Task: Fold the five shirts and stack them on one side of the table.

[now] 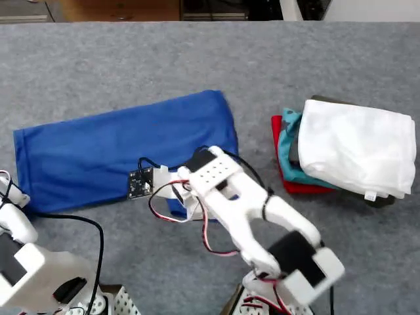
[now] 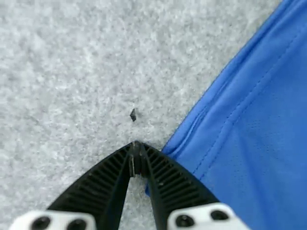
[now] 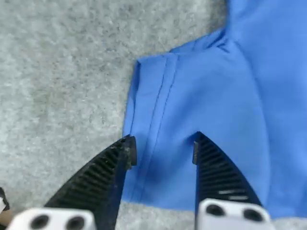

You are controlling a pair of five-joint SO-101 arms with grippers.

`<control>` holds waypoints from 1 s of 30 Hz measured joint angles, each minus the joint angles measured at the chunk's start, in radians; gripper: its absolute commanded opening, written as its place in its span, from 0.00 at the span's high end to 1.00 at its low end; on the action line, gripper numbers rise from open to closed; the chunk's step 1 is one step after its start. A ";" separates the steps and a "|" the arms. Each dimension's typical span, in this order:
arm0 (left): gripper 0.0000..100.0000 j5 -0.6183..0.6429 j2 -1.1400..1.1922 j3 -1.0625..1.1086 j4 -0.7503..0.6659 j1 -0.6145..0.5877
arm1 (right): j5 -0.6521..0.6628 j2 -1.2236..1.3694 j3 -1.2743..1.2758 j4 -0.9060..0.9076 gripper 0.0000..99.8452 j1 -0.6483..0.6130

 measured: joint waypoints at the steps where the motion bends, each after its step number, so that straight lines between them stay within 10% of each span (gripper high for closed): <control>1: 0.98 0.000 0.000 0.000 0.000 0.000 | 0.000 0.034 -0.018 -0.002 0.79 0.000; 30: 0.98 0.000 0.000 0.000 -0.002 0.000 | -0.058 0.493 -0.523 0.229 1.00 0.029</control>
